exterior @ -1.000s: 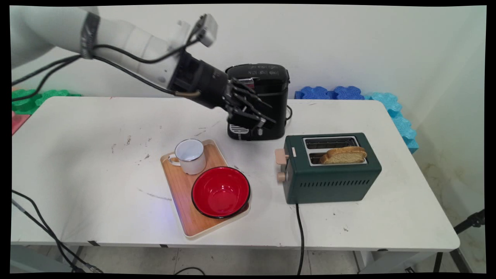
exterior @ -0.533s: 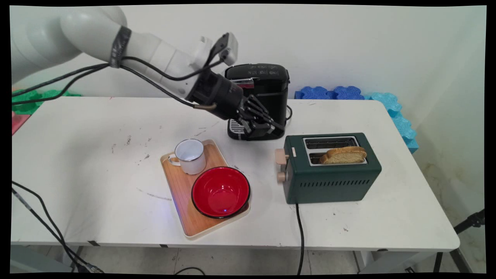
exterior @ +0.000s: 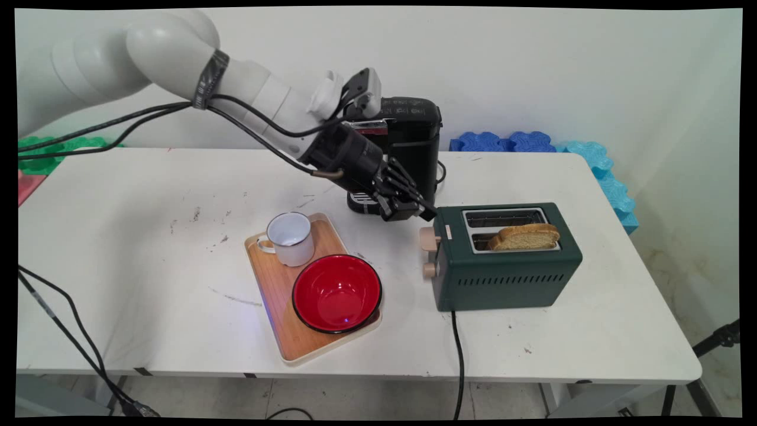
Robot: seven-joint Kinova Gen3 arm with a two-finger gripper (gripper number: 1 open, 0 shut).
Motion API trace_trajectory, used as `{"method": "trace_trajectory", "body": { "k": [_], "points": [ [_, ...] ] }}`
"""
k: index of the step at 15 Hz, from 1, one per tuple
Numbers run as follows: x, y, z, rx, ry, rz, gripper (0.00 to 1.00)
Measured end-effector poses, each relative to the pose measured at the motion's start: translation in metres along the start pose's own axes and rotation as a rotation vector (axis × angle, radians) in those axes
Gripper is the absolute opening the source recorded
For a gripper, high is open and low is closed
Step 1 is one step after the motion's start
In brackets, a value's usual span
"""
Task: Press the toaster switch
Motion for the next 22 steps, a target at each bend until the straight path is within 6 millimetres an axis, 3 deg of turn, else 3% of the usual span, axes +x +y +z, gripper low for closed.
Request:
{"method": "trace_trajectory", "body": {
  "k": [22],
  "points": [
    [0.003,-0.016,0.033,-0.011,-0.114,0.028,0.00]
  ]
}}
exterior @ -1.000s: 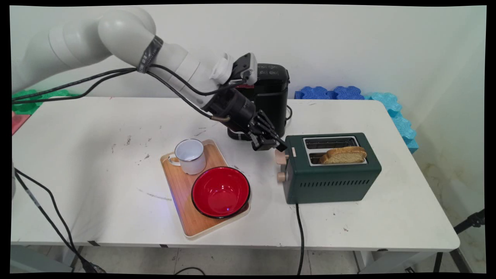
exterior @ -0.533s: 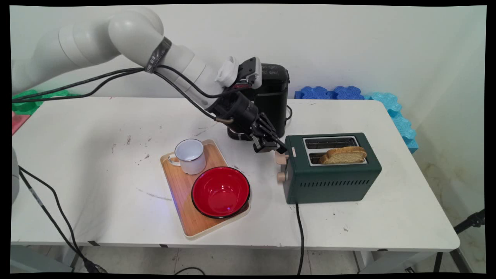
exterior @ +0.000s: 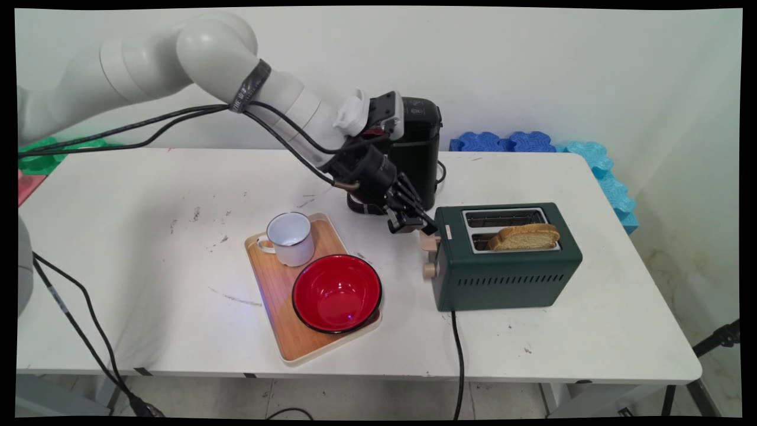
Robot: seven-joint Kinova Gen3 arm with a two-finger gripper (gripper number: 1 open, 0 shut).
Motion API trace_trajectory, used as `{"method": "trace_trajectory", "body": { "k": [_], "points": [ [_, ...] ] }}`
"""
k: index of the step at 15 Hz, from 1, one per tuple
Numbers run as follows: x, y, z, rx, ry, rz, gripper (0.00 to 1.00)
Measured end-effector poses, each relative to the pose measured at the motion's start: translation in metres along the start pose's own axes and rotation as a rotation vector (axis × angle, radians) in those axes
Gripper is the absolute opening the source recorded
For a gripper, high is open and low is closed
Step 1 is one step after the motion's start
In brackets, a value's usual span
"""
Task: Press the toaster switch
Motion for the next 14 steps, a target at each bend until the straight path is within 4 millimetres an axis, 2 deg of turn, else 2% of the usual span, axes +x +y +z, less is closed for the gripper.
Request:
{"method": "trace_trajectory", "body": {
  "k": [14],
  "points": [
    [-0.008,0.001,0.014,0.006,-0.011,-0.005,0.00]
  ]
}}
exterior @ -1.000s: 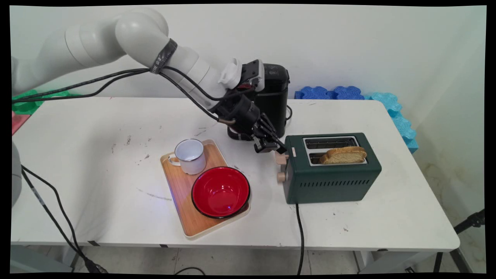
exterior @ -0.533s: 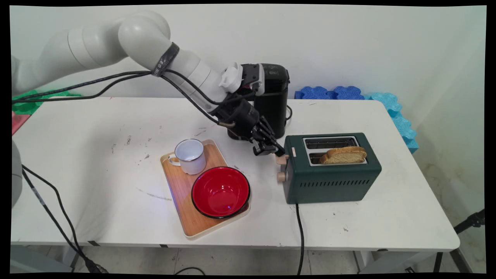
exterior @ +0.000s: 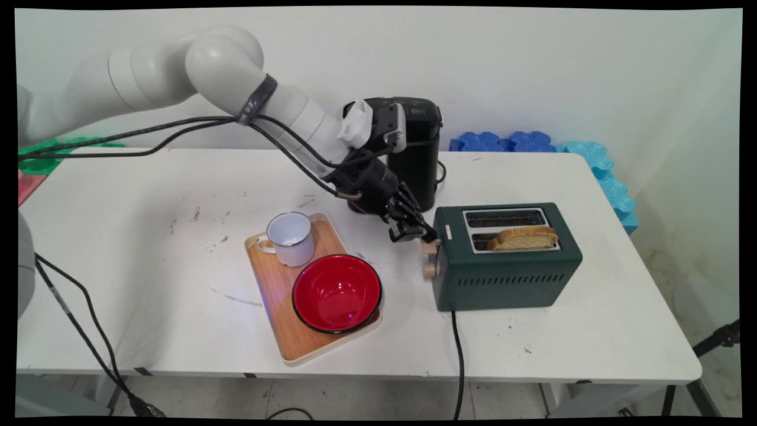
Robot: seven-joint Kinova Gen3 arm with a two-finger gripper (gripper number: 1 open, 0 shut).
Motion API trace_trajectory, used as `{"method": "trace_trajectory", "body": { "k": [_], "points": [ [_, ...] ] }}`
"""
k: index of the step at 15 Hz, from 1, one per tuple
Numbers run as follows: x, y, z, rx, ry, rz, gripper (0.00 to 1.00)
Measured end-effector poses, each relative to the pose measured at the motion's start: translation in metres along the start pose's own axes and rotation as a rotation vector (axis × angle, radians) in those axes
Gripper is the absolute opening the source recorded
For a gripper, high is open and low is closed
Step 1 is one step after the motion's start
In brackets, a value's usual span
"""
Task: Press the toaster switch
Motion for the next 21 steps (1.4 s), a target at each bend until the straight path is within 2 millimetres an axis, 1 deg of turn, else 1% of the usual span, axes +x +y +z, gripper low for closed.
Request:
{"method": "trace_trajectory", "body": {
  "k": [12,21],
  "points": [
    [-0.012,0.005,0.014,0.018,-0.010,-0.028,0.00],
    [-0.021,0.008,0.021,0.026,-0.015,-0.046,0.00]
  ]
}}
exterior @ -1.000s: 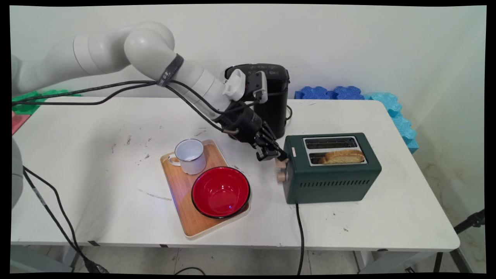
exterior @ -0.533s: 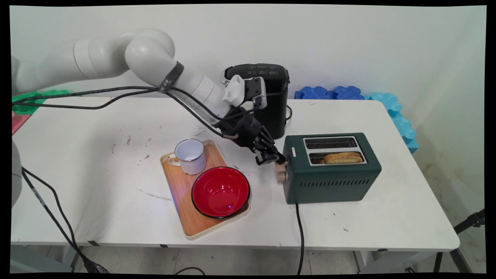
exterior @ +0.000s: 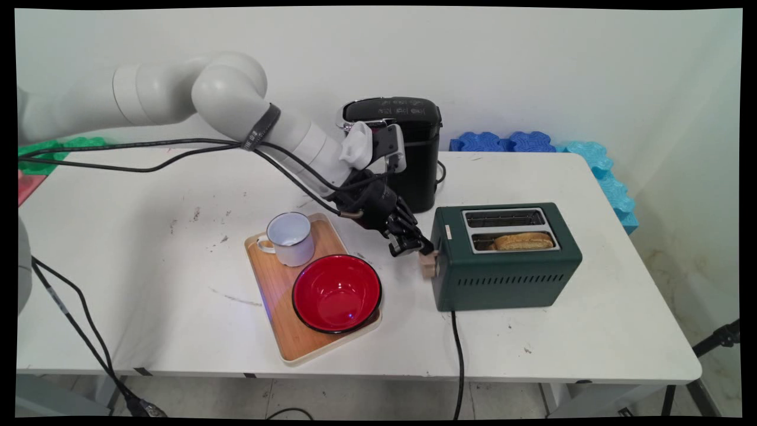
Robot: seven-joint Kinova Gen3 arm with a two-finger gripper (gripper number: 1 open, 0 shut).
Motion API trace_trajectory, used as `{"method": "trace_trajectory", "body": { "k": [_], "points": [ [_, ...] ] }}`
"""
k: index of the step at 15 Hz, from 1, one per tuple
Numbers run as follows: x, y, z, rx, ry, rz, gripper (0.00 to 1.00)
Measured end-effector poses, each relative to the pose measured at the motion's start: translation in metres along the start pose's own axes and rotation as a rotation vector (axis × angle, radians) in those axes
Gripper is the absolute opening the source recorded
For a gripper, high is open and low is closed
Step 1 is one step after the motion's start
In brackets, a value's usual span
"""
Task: Press the toaster switch
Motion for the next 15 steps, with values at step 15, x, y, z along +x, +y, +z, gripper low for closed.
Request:
{"method": "trace_trajectory", "body": {
  "k": [15],
  "points": [
    [-0.0106,0.0041,0.0090,0.019,0.006,-0.050,0.00]
  ]
}}
